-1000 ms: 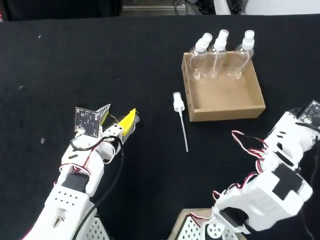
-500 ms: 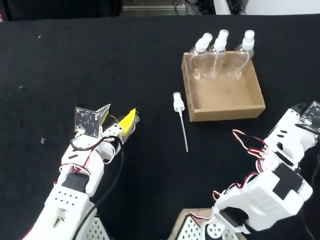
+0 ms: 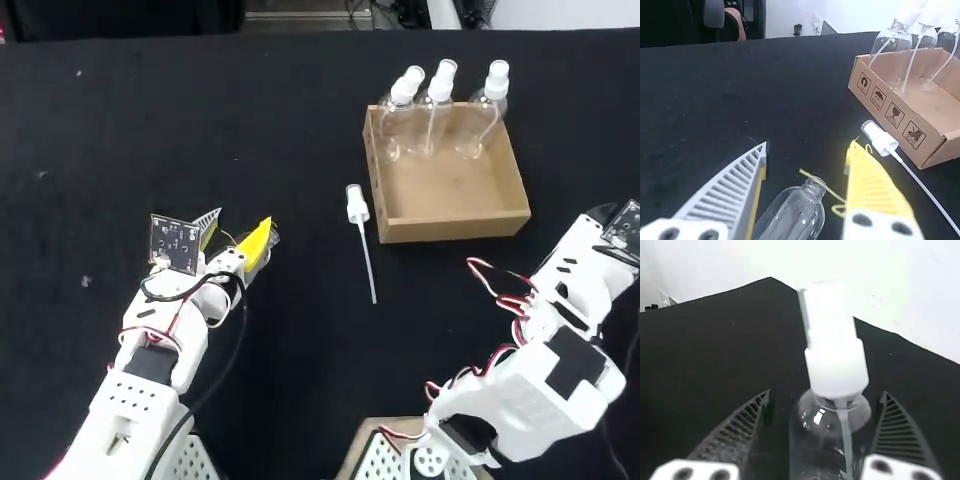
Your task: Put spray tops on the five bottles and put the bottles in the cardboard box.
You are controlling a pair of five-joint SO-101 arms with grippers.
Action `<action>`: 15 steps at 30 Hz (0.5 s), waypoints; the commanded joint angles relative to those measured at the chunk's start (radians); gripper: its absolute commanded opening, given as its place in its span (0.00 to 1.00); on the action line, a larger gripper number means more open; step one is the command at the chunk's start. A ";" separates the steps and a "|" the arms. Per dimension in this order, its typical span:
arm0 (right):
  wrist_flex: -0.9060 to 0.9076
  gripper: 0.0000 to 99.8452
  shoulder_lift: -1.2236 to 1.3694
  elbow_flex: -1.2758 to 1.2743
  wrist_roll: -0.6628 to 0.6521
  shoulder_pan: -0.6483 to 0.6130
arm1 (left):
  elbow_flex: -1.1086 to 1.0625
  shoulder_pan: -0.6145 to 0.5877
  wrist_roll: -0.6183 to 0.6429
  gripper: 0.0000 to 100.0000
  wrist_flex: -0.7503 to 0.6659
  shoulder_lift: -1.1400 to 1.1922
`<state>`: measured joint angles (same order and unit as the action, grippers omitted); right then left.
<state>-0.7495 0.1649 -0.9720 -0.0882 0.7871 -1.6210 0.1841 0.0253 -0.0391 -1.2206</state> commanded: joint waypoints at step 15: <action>-0.029 0.02 -0.005 0.062 -0.003 0.061 | 0.008 0.007 -0.011 0.25 -0.017 -0.009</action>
<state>-0.7495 0.1649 -0.9720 -0.0898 0.8101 -1.6210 0.1841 0.0253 -0.0391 -1.2206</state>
